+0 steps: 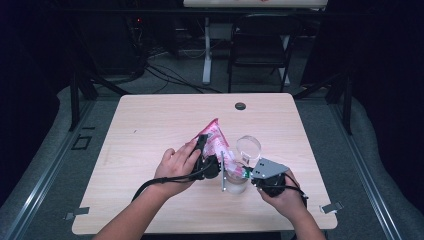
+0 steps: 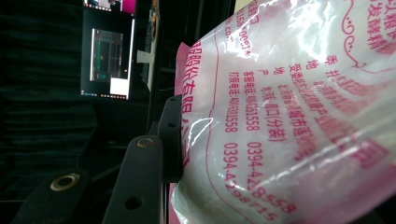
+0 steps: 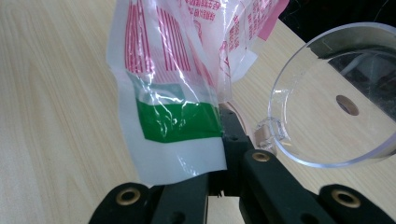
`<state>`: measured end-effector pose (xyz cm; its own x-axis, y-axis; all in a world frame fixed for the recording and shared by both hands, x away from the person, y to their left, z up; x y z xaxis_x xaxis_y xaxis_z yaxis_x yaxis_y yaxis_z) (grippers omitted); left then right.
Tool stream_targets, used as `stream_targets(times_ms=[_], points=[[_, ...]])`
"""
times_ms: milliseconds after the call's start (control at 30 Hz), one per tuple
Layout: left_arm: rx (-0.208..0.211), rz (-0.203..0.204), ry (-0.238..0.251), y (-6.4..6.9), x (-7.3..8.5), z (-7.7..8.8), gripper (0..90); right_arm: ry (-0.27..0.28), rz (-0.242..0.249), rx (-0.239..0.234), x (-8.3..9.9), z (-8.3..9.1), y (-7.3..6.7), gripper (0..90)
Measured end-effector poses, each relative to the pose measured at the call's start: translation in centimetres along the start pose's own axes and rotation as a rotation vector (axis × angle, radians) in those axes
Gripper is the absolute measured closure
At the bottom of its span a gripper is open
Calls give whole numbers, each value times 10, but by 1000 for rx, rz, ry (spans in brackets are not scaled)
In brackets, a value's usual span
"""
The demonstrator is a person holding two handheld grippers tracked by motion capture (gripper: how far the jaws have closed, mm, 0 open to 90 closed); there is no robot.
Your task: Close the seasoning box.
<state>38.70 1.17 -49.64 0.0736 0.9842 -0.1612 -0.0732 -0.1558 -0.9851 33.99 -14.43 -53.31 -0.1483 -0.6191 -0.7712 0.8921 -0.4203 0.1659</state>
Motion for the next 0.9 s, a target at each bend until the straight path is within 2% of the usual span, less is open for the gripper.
stream_targets(times_ms=[900], points=[[0,3,5,-1,-1,1,655,3,-5,9,1,0,3,900]])
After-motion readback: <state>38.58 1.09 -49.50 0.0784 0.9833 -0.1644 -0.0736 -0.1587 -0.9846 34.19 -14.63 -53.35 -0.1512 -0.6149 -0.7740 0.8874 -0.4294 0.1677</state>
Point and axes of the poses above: each handheld gripper's, and its own axes: z roughly backward along the jaws, x roughly out of its underside, y roughly to its right, the point moved 8 cm from there along -z, roughly forward along the jaws, and after that the axes turned 13 degrees about -x, right-handed, at the moved point
